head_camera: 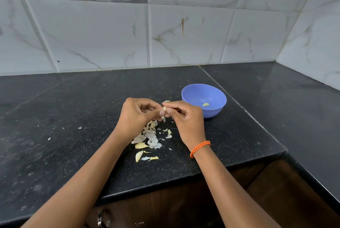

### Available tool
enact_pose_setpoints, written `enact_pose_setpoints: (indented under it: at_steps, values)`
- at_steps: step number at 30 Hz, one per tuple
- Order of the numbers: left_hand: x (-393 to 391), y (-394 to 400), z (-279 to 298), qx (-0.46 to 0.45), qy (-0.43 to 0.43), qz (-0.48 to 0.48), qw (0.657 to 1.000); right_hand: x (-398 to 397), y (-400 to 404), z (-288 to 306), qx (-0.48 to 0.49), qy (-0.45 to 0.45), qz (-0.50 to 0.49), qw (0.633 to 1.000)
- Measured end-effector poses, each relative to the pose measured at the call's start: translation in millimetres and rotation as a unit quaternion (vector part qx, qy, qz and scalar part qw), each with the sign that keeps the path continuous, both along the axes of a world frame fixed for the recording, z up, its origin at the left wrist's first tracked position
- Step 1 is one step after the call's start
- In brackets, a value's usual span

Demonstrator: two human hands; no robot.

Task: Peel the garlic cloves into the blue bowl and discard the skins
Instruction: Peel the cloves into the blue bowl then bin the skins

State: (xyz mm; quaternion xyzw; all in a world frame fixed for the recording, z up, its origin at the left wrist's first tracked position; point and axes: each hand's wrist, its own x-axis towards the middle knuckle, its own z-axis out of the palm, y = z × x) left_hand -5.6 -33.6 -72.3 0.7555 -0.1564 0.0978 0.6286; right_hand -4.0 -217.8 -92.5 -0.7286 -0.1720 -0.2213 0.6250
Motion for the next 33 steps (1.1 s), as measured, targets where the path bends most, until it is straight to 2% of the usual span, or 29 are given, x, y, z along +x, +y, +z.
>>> enact_pose_setpoints:
  at_steps: [3, 10, 15, 21, 24, 27, 30, 33]
  values:
    - [1, 2, 0, -0.019, 0.010, -0.003, 1.000, -2, -1, 2, 0.010, 0.015, 0.024, 1.000]
    - [3, 4, -4, 0.007, -0.011, 0.000, 1.000, -3, 1, 3, 0.031, 0.035, 0.056, 0.997]
    - [0, -1, -2, -0.008, 0.011, -0.019, 1.000, -4, 1, 6, 0.036, 0.045, 0.073, 0.996]
    - [3, -2, -3, 0.015, 0.006, -0.013, 1.000, -5, -2, 6, 0.017, 0.071, 0.035, 0.997]
    - [8, 1, -10, 0.084, -0.022, 0.042, 0.995, -6, 1, 7, -0.035, 0.066, 0.014, 0.997]
    - [13, 5, -18, 0.152, -0.053, 0.066, 0.985, -2, -3, 6, -0.132, 0.038, -0.048, 0.989]
    - [16, 6, -21, 0.211, -0.080, 0.087, 0.970, 0, -11, 4, -0.249, 0.011, -0.069, 0.966]
    - [17, 6, -20, 0.222, -0.067, 0.107, 0.967, 0, -15, 4, -0.363, 0.002, -0.054, 0.930]
